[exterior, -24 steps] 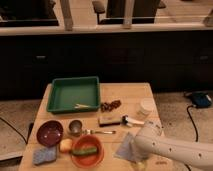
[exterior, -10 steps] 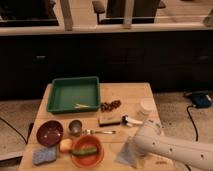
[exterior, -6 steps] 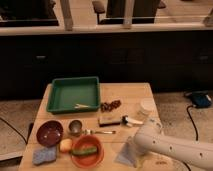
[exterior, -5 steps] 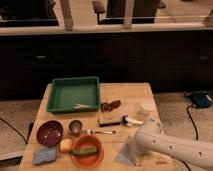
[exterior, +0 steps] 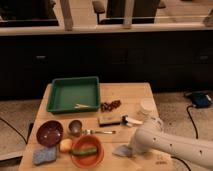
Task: Place towel in tray
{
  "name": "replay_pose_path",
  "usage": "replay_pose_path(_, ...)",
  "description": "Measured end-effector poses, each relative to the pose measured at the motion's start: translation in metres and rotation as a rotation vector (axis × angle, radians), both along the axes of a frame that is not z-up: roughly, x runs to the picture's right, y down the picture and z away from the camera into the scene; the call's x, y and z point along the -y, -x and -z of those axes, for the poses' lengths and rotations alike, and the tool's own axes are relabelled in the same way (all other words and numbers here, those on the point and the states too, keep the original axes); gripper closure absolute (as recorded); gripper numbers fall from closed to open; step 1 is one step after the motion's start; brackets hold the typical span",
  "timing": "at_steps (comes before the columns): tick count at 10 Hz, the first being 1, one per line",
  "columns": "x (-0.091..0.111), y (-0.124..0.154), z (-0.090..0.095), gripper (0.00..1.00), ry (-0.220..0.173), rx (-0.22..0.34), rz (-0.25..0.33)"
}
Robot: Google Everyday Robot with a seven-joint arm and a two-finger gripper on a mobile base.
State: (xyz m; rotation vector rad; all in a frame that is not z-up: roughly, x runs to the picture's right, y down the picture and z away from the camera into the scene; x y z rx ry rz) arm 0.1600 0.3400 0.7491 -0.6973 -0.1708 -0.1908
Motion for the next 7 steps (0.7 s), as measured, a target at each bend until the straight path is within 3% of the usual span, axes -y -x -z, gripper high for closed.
replay_pose_path(7,0.0109,-0.0028,0.0049,1.00,-0.012,0.018,0.031)
